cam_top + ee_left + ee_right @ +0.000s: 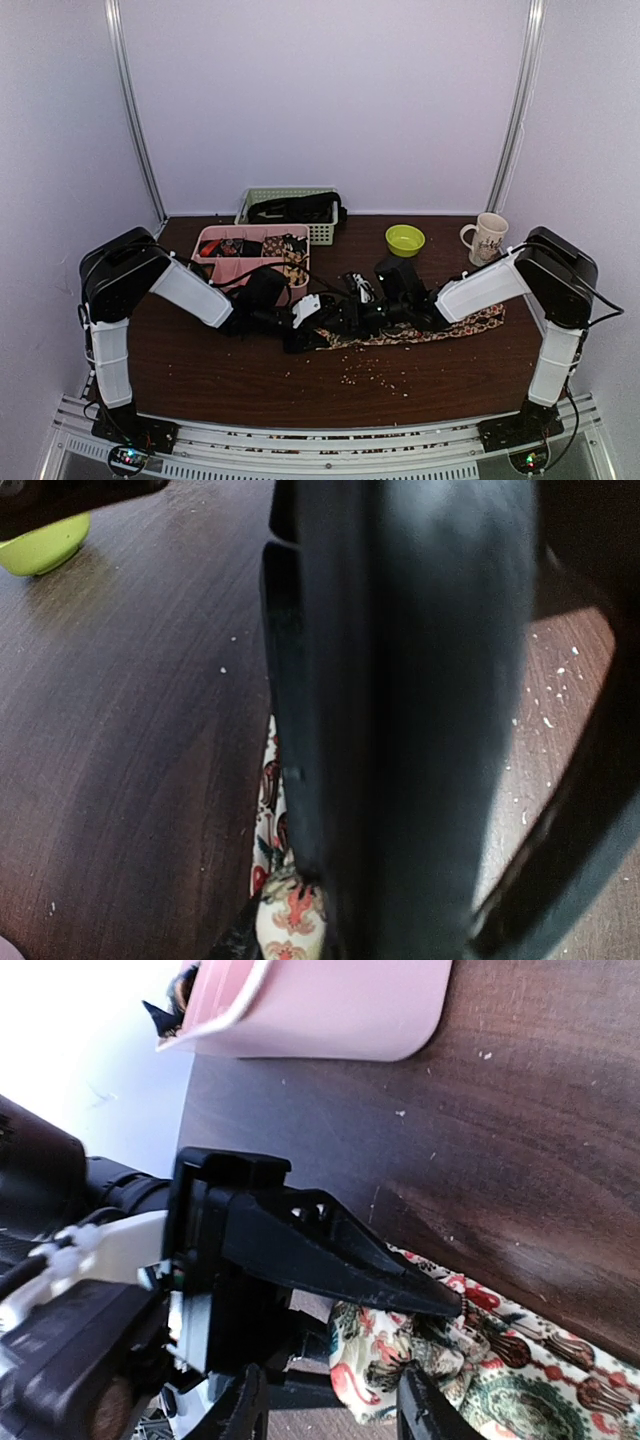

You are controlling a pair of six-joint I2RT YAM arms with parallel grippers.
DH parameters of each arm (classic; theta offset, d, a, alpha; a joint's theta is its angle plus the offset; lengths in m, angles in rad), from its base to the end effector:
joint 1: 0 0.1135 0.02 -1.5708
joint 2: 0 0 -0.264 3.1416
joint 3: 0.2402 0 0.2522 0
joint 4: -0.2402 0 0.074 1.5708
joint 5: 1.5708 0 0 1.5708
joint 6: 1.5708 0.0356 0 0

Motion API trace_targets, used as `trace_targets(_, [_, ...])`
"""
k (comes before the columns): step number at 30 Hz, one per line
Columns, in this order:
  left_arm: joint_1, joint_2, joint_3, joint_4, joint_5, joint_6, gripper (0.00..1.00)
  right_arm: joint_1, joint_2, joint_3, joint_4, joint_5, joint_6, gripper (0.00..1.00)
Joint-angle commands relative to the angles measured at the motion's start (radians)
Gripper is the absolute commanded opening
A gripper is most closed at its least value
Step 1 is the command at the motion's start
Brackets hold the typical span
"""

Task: Roll the ties
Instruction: Roll the tie at the center of the board.

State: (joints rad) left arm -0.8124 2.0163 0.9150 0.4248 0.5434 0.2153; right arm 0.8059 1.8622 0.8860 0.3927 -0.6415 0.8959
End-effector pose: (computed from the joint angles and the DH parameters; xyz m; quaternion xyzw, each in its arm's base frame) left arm 0.2477 -0.2882 0.0950 0.5280 0.6994 -0.3538 0.3269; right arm 0.2397 0.2805 0.1406 -0.1116 0.8416 0.5211 0.0877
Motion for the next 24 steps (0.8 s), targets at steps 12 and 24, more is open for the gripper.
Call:
trace_targets(12, [0.015,0.056,-0.002,-0.138,-0.06,0.017,0.4,0.021,0.015,0.077,-0.298,0.171,-0.117,0.45])
trace_targets(24, [0.026,-0.01,-0.053,-0.077,-0.072,0.01,0.58,0.018,0.038,0.072,-0.235,0.104,-0.092,0.0])
